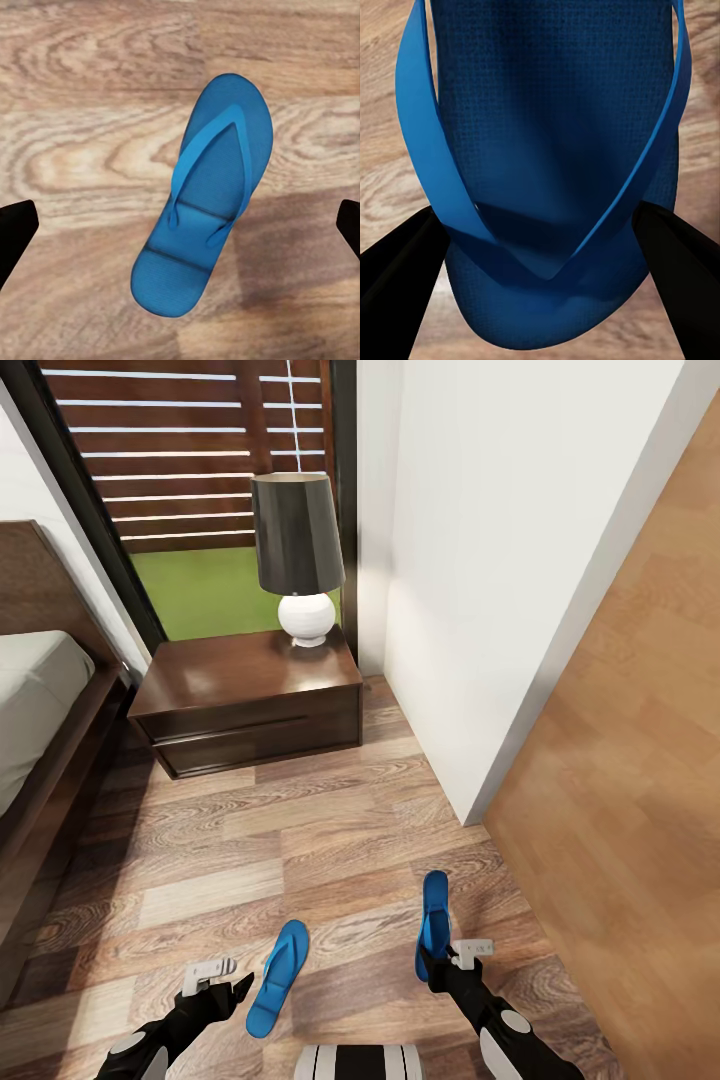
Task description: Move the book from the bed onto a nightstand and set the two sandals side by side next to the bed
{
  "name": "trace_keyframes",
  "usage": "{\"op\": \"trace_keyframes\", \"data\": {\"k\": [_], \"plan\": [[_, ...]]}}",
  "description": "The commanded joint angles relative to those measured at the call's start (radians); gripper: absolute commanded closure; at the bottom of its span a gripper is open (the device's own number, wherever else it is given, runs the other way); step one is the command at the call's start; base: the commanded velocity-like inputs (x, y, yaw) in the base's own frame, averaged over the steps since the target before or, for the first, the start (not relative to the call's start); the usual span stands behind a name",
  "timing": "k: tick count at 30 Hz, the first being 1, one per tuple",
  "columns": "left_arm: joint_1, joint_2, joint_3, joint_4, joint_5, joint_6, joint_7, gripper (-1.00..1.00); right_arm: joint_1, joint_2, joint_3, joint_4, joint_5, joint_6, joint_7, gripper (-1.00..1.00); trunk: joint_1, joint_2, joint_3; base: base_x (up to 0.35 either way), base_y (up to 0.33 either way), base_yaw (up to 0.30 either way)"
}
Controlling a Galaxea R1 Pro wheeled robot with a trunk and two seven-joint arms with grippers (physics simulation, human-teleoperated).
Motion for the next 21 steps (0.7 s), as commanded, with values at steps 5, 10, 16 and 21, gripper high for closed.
{"op": "trace_keyframes", "data": {"k": [5, 10, 16, 21], "plan": [[0.0, -0.001, -0.001, -0.001, 0.011, 0.008, -0.002, -1.0, -0.001, -0.001, 0.005, 0.002, -0.011, -0.004, 0.001, 1.0, 0.0, 0.0, -0.001, 0.0, 0.0, 0.0], [0.0, -0.002, -0.001, 0.0, 0.011, 0.008, -0.002, -1.0, -0.001, -0.001, 0.005, 0.002, -0.011, -0.004, 0.0, 1.0, 0.0, 0.0, -0.001, 0.0, 0.0, 0.0], [0.0, -0.1, -0.006, -0.008, -0.011, 0.009, 0.106, -1.0, -0.001, -0.001, 0.005, 0.001, -0.011, -0.003, 0.001, 1.0, 0.0, 0.0, -0.001, 0.0, 0.0, 0.0], [-0.023, -0.166, -0.018, -0.012, -0.099, 0.015, 0.223, -1.0, -0.001, -0.001, 0.005, 0.001, -0.011, -0.001, 0.001, 1.0, 0.0, 0.0, -0.001, 0.0, 0.0, 0.0]]}}
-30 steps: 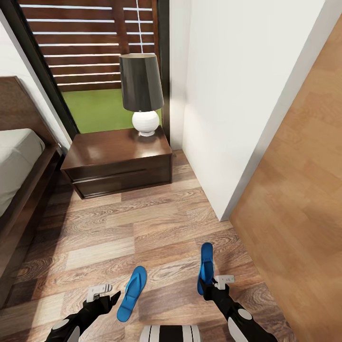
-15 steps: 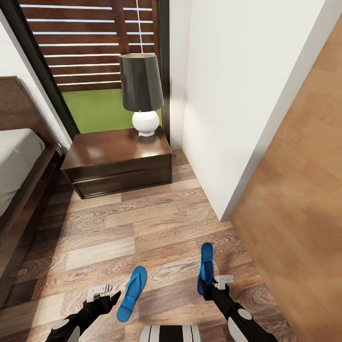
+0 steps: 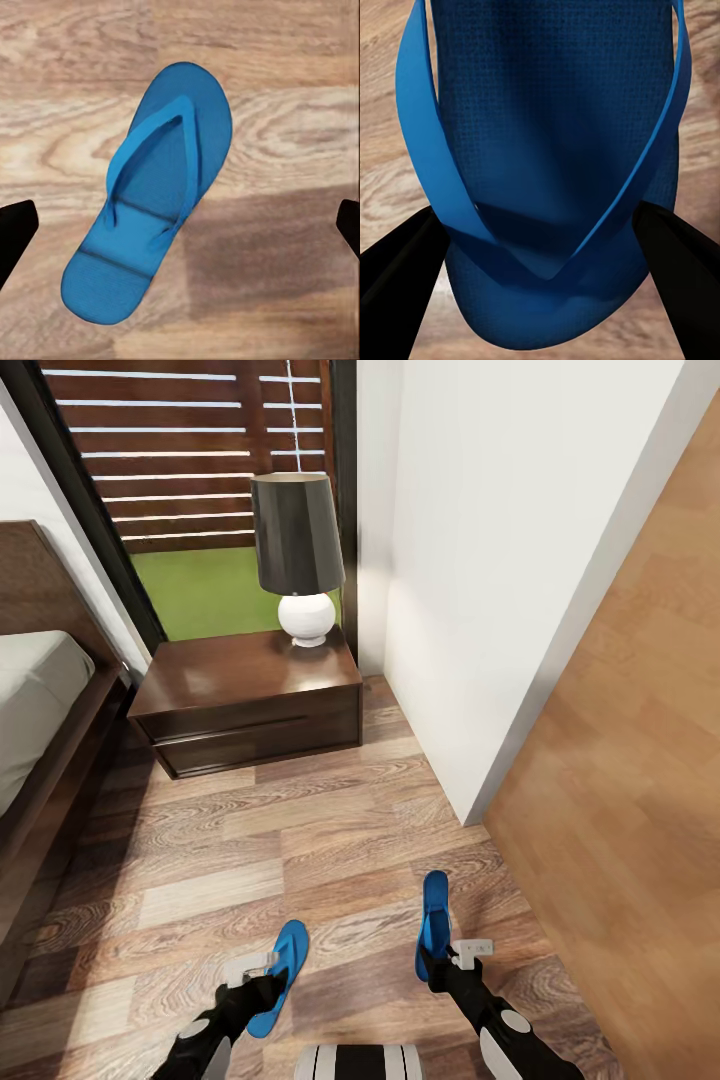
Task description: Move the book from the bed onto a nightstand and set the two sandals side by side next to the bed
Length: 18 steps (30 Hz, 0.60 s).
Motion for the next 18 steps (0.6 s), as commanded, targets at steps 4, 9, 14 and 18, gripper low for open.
{"op": "trace_keyframes", "data": {"k": [4, 9, 14, 18], "plan": [[-0.031, -0.049, -0.001, -0.003, -0.124, 0.008, 0.01, -1.0, -0.001, -0.001, 0.005, 0.002, -0.011, -0.004, 0.003, 1.0, 0.0, 0.0, -0.001, 0.0, 0.0, 0.0], [-0.072, -0.073, -0.001, -0.029, -0.245, 0.013, 0.014, -1.0, -0.001, -0.001, 0.005, 0.002, -0.011, -0.004, 0.003, 1.0, 0.0, 0.0, -0.001, 0.0, 0.0, 0.0], [-0.088, -0.077, -0.001, -0.125, -0.267, 0.173, 0.015, -1.0, -0.001, -0.001, 0.005, 0.002, -0.011, -0.004, 0.003, 1.0, 0.0, 0.0, -0.001, 0.0, 0.0, 0.0], [-0.094, -0.071, -0.003, -0.238, -0.272, 0.355, 0.012, -1.0, -0.001, -0.001, 0.005, 0.002, -0.011, -0.004, 0.002, 1.0, 0.0, 0.0, -0.001, 0.0, 0.0, 0.0]]}}
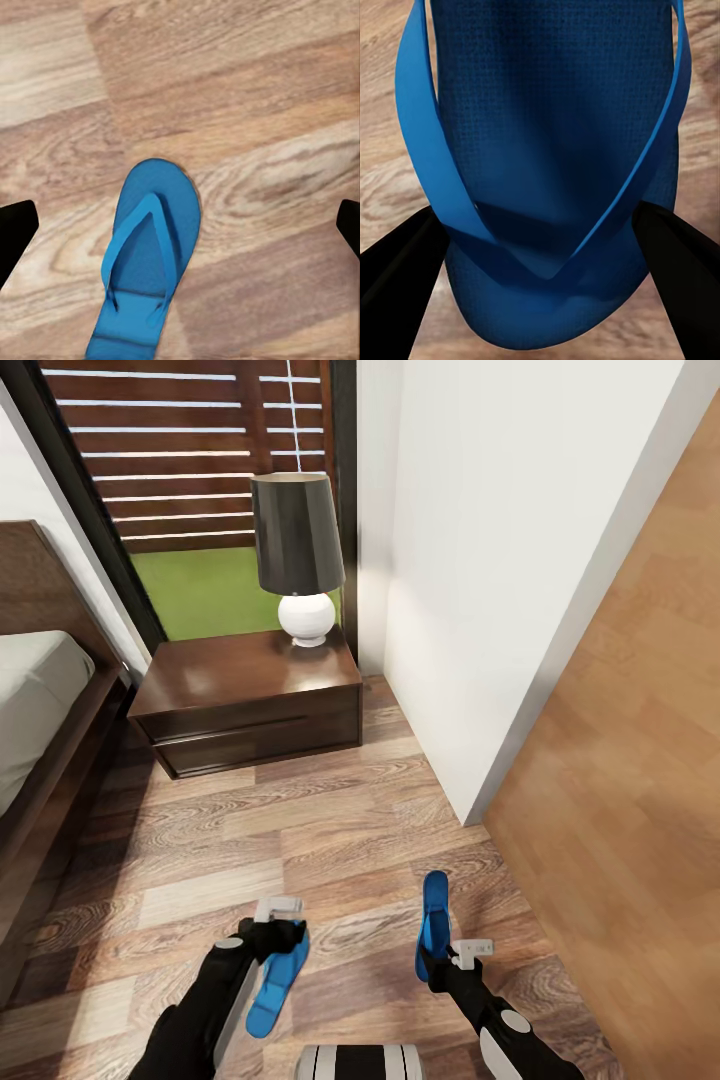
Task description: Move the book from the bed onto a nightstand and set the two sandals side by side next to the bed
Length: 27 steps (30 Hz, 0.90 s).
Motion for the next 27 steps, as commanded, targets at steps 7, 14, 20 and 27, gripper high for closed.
{"op": "trace_keyframes", "data": {"k": [7, 14, 20, 27], "plan": [[-0.001, 0.033, -0.088, -0.027, -0.04, 0.052, -0.016, -1.0, -0.001, -0.003, 0.005, 0.004, -0.011, -0.004, 0.002, 1.0, 0.0, 0.0, -0.001, 0.0, 0.0, 0.0], [-0.001, 0.057, -0.18, -0.028, -0.046, 0.054, -0.035, -1.0, -0.001, -0.01, 0.004, 0.005, -0.011, -0.004, 0.003, 1.0, 0.0, 0.0, -0.001, 0.0, 0.0, 0.0], [-0.001, 0.058, -0.19, -0.027, -0.047, 0.055, -0.036, -1.0, -0.001, -0.012, 0.004, 0.005, -0.011, -0.004, 0.003, 1.0, 0.0, 0.0, -0.001, 0.0, 0.0, 0.0], [-0.001, 0.058, -0.19, -0.022, -0.048, 0.051, -0.036, -1.0, -0.001, -0.013, 0.004, 0.005, -0.011, -0.004, 0.002, 1.0, 0.001, -0.001, -0.008, 0.0, 0.0, 0.0]]}}
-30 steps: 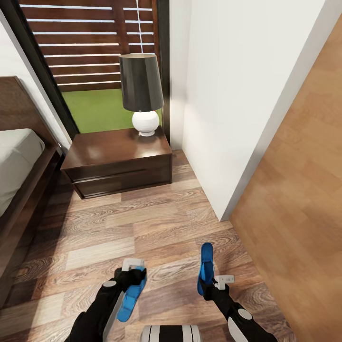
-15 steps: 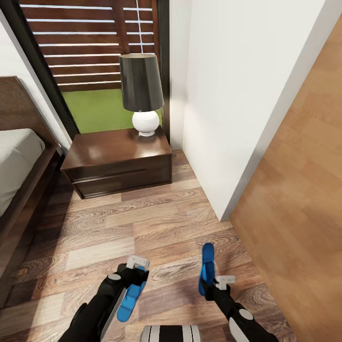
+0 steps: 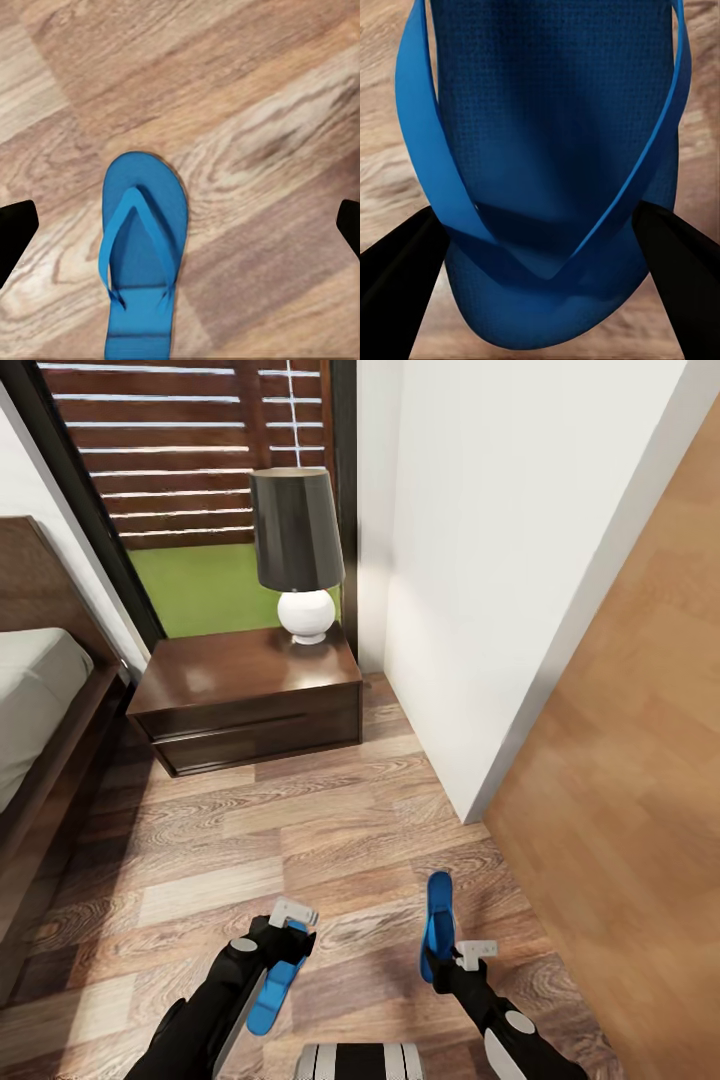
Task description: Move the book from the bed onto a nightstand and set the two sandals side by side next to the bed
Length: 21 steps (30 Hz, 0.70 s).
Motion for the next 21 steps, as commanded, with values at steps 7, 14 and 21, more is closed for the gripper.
{"op": "trace_keyframes", "data": {"k": [7, 14, 21], "plan": [[0.0, 0.0, 0.001, -0.001, -0.01, 0.002, -0.006, -1.0, -0.001, -0.005, 0.004, 0.001, -0.011, -0.004, 0.005, 1.0, 0.003, -0.002, -0.028, 0.0, 0.0, 0.0], [0.0, 0.0, 0.001, -0.001, -0.011, 0.0, -0.006, -1.0, -0.001, -0.005, 0.005, 0.001, -0.011, -0.004, 0.005, 1.0, 0.006, -0.004, -0.055, 0.0, 0.0, 0.0], [0.0, -0.001, -0.001, -0.001, -0.01, 0.0, -0.006, -1.0, 0.001, -0.005, 0.005, -0.133, -0.007, -0.006, 0.004, 1.0, 0.006, -0.004, -0.059, 0.0, 0.0, 0.0]]}}
